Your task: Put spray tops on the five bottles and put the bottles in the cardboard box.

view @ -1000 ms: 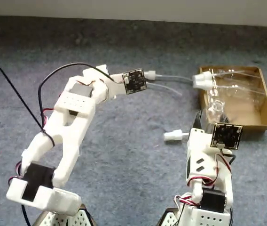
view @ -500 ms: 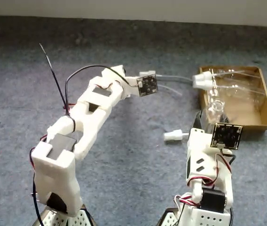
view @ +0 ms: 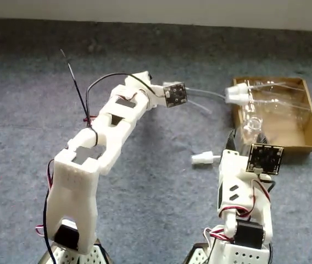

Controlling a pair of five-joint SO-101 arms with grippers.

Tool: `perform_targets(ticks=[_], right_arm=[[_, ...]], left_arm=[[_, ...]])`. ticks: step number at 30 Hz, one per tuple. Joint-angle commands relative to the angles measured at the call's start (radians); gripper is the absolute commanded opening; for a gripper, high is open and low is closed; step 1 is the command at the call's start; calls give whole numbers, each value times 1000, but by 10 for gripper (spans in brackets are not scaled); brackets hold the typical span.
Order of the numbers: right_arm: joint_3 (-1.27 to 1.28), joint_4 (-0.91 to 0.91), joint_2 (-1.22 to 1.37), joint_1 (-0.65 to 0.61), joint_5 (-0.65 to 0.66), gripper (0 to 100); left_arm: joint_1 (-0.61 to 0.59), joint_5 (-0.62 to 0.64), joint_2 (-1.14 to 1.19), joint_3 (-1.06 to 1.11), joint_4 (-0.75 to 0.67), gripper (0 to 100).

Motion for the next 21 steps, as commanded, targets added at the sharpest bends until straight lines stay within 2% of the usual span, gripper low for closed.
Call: perform_targets(ticks=[1,10,21], right_arm=[[-7,-28,-4,5,-12,139],[-7,-28,-4,5,-14,139],[-7,-28,-4,5,-14,139]], left_arm=[[28,-6,12,-42,-25,181],[51,-6,12,-41,-20,22],[53,-6,1,31,-18,6]])
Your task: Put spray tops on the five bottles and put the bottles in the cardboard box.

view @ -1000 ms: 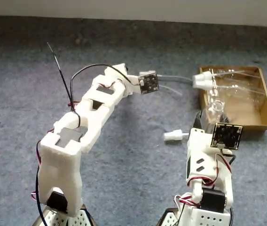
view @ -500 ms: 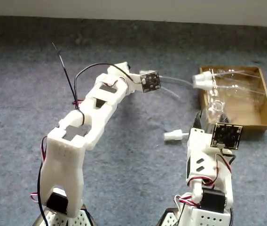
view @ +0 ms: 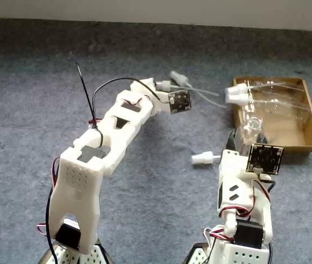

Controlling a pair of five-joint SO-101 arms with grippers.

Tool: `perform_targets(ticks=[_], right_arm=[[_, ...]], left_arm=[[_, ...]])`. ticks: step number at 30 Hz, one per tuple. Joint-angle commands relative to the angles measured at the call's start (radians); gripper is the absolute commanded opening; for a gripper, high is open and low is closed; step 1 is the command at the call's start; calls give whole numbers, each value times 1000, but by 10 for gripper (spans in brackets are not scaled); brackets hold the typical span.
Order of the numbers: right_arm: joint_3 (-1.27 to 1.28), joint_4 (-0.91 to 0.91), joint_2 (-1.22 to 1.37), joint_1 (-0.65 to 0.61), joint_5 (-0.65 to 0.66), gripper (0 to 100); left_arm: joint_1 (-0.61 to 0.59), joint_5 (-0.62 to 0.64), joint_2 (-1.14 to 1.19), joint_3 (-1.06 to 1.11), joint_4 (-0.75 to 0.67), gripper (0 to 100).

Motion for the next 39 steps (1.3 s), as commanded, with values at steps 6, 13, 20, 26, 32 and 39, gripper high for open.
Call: perform_targets(ticks=[6,13,20,26,32,39], right_arm=[[-7,-28,-4,5,-14,139],[-7,-30,-4,5,-14,139],[-5,-30,-4,-51,-9,139],[-4,-30,-4,-53,-8,139],[10,-28,-4,-53,-8,139],[15,-28,-4,-50,-6,139]], left_arm=[[24,2,-148,130,-17,6],[68,3,-481,335,-21,6],[76,-2,-501,286,-143,5],[120,-2,-329,214,-358,5],[174,-2,-182,68,-365,5],[177,-2,-8,-114,-365,5]])
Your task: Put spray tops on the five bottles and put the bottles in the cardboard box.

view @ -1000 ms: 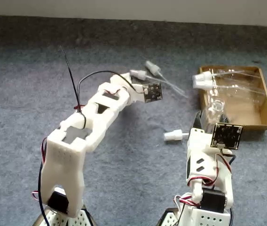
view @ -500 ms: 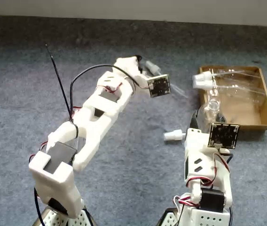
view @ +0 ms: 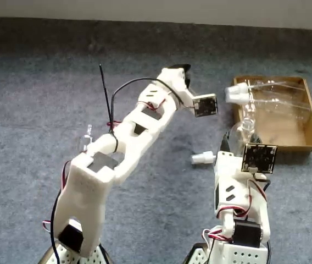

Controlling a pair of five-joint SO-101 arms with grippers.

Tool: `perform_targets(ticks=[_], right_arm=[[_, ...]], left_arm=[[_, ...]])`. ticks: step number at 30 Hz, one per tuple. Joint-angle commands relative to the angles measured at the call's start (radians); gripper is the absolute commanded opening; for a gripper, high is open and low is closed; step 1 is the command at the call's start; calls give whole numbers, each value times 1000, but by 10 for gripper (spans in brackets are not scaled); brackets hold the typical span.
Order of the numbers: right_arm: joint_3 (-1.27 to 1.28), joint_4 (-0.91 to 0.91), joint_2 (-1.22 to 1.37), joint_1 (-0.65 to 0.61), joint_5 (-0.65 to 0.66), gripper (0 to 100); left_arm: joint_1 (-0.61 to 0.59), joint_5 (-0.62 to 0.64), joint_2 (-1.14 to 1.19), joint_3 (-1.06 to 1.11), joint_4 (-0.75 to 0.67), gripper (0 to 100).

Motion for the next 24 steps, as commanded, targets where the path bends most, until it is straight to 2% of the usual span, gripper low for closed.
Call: perform_targets(ticks=[1,7,19,24], right_arm=[[-13,-28,-4,-1,-5,139],[-12,-88,-4,99,-11,139],[-10,-94,-4,99,-11,139],[-10,-94,-4,99,-9,139]], left_arm=[[25,-3,56,-117,-28,5],[54,2,136,-226,-28,5],[56,-3,426,-567,-21,5],[56,-5,489,-630,-20,5]])
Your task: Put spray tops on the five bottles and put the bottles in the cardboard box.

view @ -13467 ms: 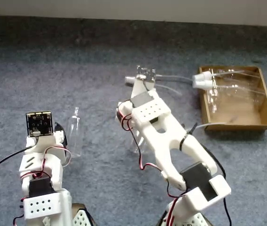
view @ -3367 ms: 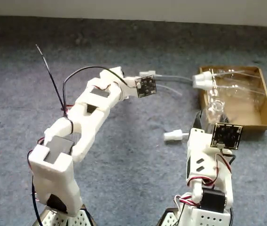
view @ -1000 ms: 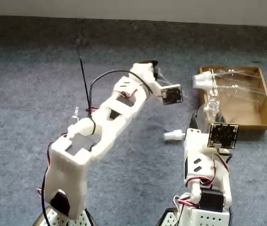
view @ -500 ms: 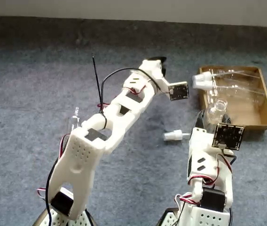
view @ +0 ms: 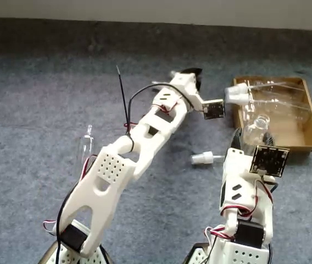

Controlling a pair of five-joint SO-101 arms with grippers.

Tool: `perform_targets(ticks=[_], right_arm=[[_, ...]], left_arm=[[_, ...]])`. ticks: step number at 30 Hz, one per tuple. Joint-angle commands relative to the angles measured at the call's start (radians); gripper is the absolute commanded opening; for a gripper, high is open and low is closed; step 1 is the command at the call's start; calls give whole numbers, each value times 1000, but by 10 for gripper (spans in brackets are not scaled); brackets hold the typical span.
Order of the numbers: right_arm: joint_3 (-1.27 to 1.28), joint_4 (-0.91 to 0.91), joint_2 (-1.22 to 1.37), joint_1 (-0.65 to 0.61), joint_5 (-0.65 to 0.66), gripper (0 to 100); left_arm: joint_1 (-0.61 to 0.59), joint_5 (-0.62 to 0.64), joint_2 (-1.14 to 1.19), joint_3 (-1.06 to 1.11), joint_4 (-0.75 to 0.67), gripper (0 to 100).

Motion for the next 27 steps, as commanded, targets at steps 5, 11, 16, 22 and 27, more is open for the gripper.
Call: perform_targets(ticks=[5,11,16,22,27], right_arm=[[-8,-25,-4,12,-9,139],[45,-28,-4,10,-6,139],[50,-30,-4,10,-6,139],[50,-30,-4,10,-5,139],[50,-30,-4,10,-5,139]], left_arm=[[19,-5,10,-77,114,5],[18,-5,7,-79,264,5],[18,-5,7,-76,269,5],[18,-5,7,-74,269,5],[18,2,1,-77,334,5]])
